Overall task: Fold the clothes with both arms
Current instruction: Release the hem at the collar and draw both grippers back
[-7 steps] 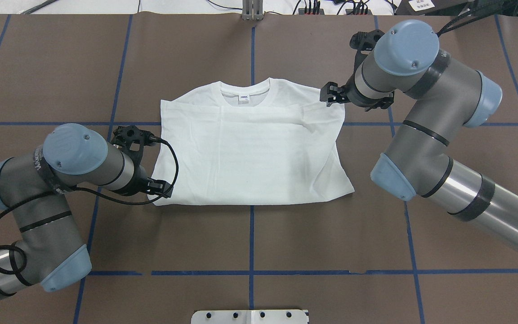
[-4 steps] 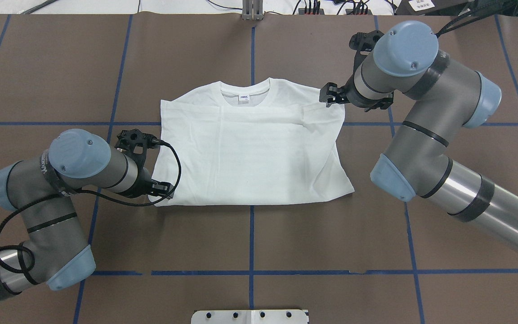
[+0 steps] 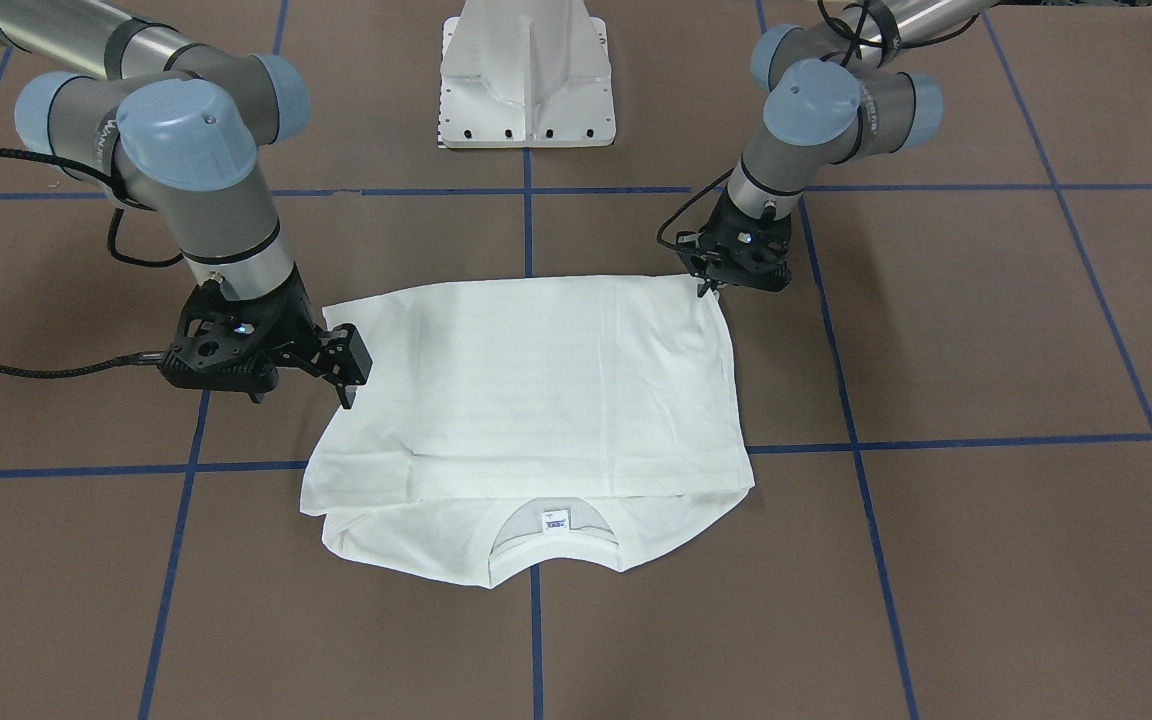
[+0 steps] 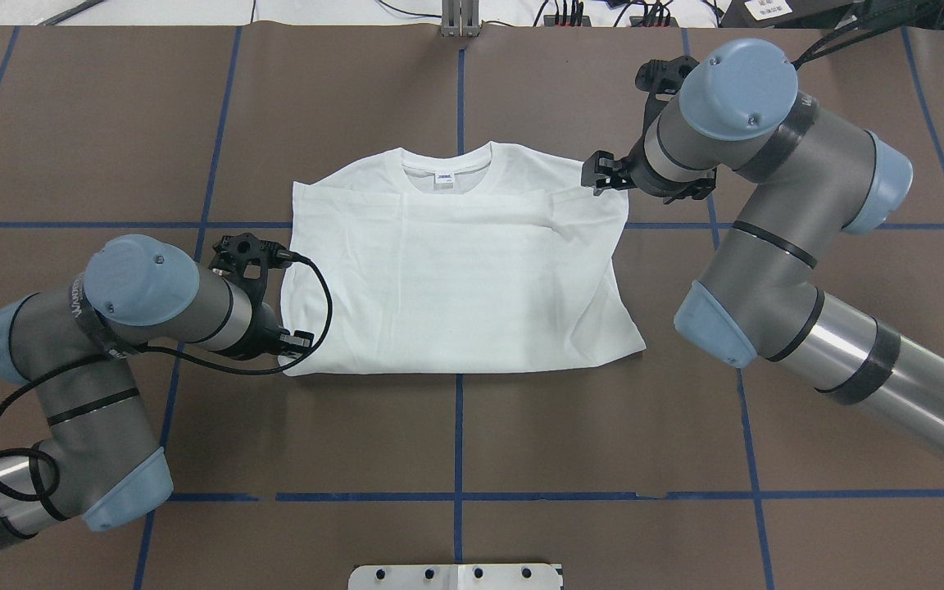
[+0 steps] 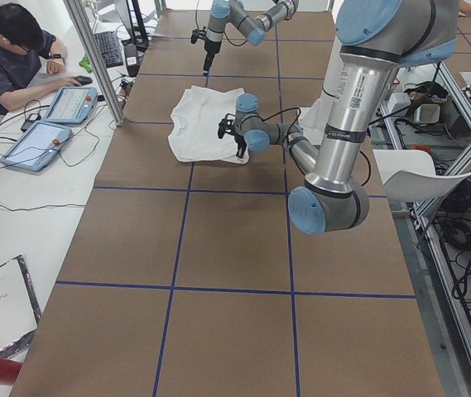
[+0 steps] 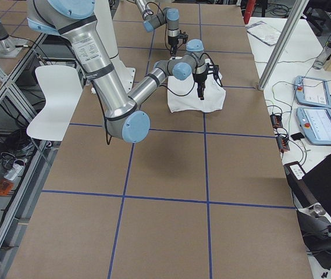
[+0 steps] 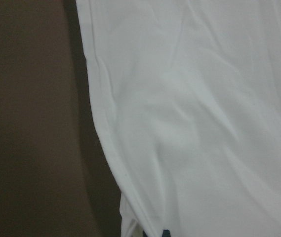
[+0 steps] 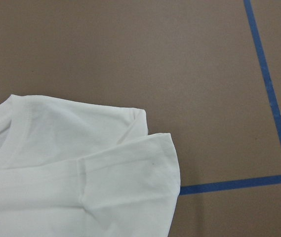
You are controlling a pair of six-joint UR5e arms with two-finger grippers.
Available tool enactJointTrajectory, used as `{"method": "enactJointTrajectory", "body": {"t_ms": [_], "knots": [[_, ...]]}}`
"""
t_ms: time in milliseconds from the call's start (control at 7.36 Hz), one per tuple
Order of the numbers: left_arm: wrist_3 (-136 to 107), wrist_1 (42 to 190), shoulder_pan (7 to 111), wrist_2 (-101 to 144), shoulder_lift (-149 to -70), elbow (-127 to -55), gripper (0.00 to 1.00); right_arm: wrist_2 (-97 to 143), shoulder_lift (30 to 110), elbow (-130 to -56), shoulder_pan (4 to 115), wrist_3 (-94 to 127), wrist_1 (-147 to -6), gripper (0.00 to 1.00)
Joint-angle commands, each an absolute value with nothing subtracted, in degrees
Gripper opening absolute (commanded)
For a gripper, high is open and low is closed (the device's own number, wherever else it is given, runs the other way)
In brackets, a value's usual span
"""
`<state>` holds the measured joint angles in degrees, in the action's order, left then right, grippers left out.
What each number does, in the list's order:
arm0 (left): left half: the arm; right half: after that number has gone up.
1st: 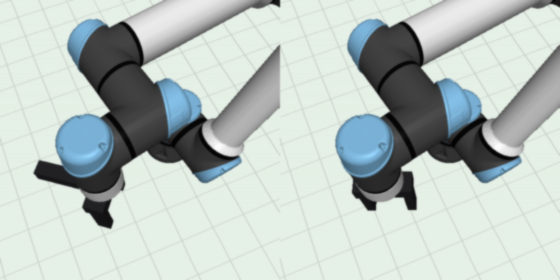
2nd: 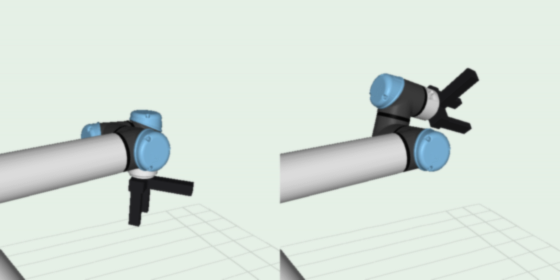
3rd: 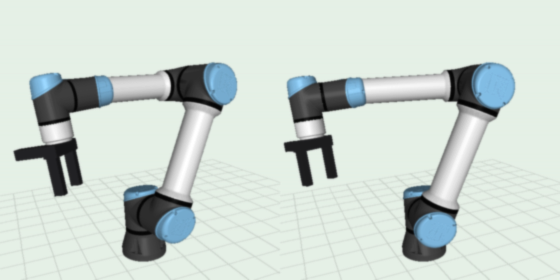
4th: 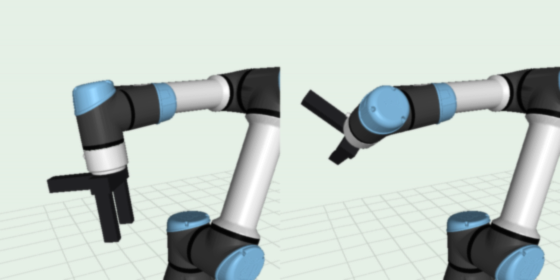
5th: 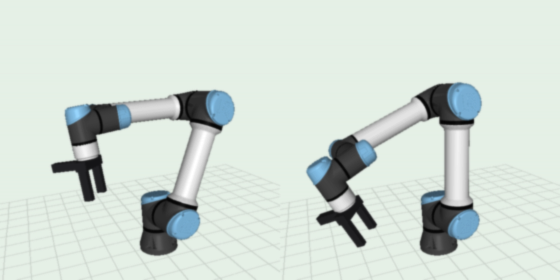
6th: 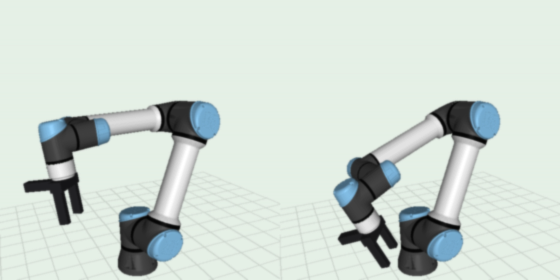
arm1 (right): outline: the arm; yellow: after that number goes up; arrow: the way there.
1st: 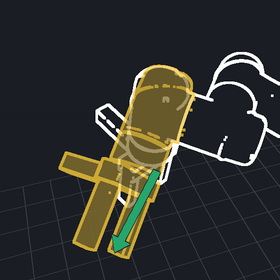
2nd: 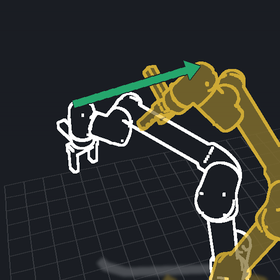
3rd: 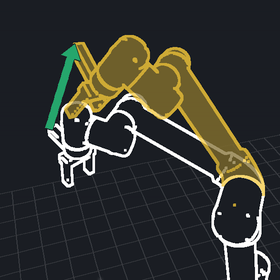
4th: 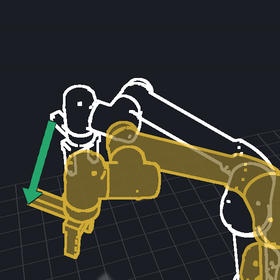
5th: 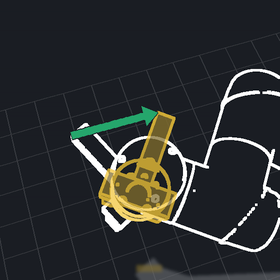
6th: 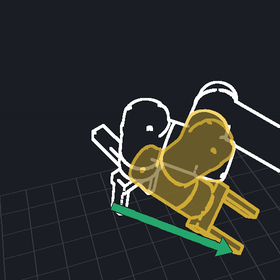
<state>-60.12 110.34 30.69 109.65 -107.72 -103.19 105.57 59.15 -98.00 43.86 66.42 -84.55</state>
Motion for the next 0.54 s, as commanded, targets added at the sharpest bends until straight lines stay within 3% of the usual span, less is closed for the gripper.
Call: {"method": "enactJointTrajectory", "body": {"t_ms": [0,408], "knots": [[-54.5,109.7,32.9,109.3,-103.2,-106.4,0.0,105.6,59.1,-98.0,43.8,66.4,-84.6,1.0],[-37.5,109.9,47.1,105.9,-105.9,-96.2,0.0,105.8,58.5,-99.0,43.2,67.3,-84.6,1.0]]}}
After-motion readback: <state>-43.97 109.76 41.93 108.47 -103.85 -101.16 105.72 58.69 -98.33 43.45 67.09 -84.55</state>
